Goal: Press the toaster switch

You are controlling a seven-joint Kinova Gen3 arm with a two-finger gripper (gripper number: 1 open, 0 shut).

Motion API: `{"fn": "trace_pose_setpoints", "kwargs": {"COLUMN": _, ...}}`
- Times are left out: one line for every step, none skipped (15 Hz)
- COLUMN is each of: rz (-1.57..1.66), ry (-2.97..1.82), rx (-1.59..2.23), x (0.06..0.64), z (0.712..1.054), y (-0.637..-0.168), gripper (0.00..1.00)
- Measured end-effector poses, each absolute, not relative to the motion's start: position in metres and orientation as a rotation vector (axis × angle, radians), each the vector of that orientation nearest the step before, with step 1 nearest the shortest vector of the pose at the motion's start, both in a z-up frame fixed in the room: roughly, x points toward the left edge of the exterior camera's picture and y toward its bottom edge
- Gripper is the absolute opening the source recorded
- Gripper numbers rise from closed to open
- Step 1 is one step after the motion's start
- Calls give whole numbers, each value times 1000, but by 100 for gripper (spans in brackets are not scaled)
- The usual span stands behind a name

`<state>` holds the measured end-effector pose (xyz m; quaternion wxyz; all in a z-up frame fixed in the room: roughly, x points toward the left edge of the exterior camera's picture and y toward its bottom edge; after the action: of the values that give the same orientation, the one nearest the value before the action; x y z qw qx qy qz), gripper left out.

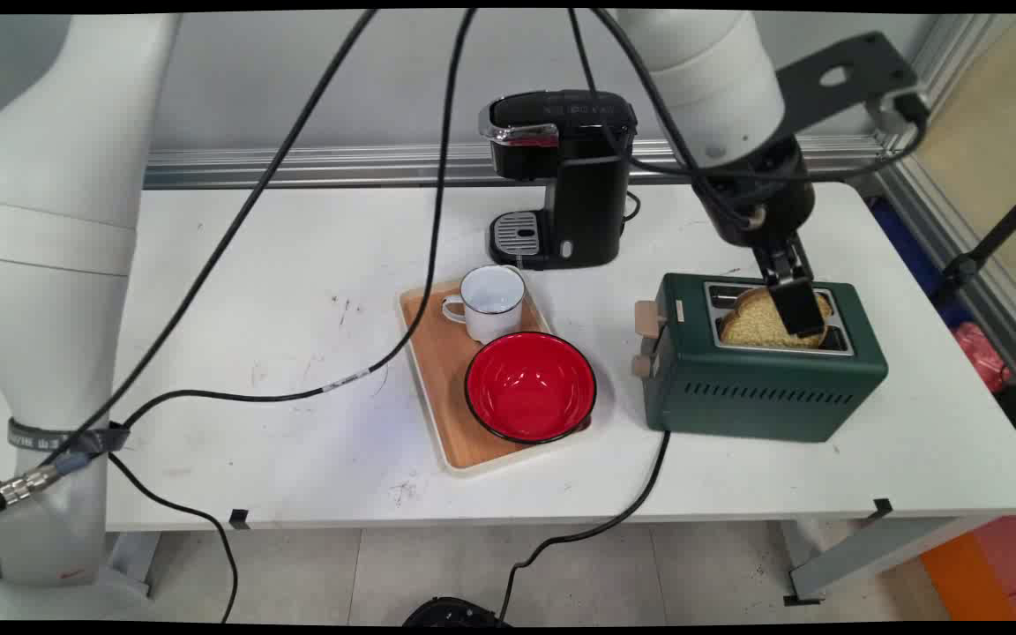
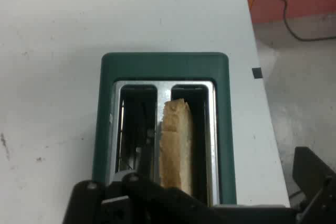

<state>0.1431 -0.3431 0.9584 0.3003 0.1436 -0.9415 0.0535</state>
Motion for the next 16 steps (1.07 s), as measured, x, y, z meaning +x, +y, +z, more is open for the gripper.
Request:
{"fn": "trace_pose_setpoints", "kwargs": {"rz": 142, "ry": -2490, "rx": 381, "x": 147, "z": 962, "y": -342, "gripper": 100}}
{"fn": "trace_pose_setpoints", "kwargs": {"rz": 142, "ry": -2484, "rx": 382, "x": 151, "z": 964, "y": -341, "gripper": 100}}
{"fn": "trace_pose_setpoints", "kwargs": {"rz": 143, "ry": -2475, "rx": 383, "x": 157, "z": 968, "y": -339, "gripper": 100}}
{"fn": "trace_pose_setpoints", "kwargs": {"rz": 143, "ry": -2466, "rx": 386, "x": 167, "z": 972, "y": -336, "gripper": 100}}
{"fn": "trace_pose_setpoints", "kwargs": {"rz": 144, "ry": -2460, "rx": 389, "x": 177, "z": 975, "y": -333, "gripper": 100}}
{"fn": "trace_pose_setpoints", "kwargs": {"rz": 145, "ry": -2454, "rx": 393, "x": 189, "z": 979, "y": -330, "gripper": 100}}
{"fn": "trace_pose_setpoints", "kwargs": {"rz": 146, "ry": -2448, "rx": 396, "x": 202, "z": 982, "y": -327, "gripper": 100}}
{"fn": "trace_pose_setpoints", "kwargs": {"rz": 146, "ry": -2444, "rx": 399, "x": 214, "z": 984, "y": -324, "gripper": 100}}
{"fn": "trace_pose_setpoints", "kwargs": {"rz": 145, "ry": -2440, "rx": 404, "x": 228, "z": 987, "y": -321, "gripper": 100}}
{"fn": "trace_pose_setpoints", "kwargs": {"rz": 144, "ry": -2435, "rx": 412, "x": 243, "z": 989, "y": -318, "gripper": 100}}
{"fn": "trace_pose_setpoints", "kwargs": {"rz": 142, "ry": -2431, "rx": 417, "x": 255, "z": 989, "y": -315, "gripper": 100}}
{"fn": "trace_pose_setpoints", "kwargs": {"rz": 141, "ry": -2428, "rx": 422, "x": 267, "z": 990, "y": -313, "gripper": 100}}
{"fn": "trace_pose_setpoints", "kwargs": {"rz": 142, "ry": -2426, "rx": 424, "x": 277, "z": 990, "y": -312, "gripper": 100}}
{"fn": "trace_pose_setpoints", "kwargs": {"rz": 143, "ry": -2425, "rx": 427, "x": 287, "z": 988, "y": -310, "gripper": 100}}
{"fn": "trace_pose_setpoints", "kwargs": {"rz": 143, "ry": -2424, "rx": 431, "x": 295, "z": 986, "y": -309, "gripper": 100}}
{"fn": "trace_pose_setpoints", "kwargs": {"rz": 143, "ry": -2424, "rx": 433, "x": 302, "z": 984, "y": -309, "gripper": 100}}
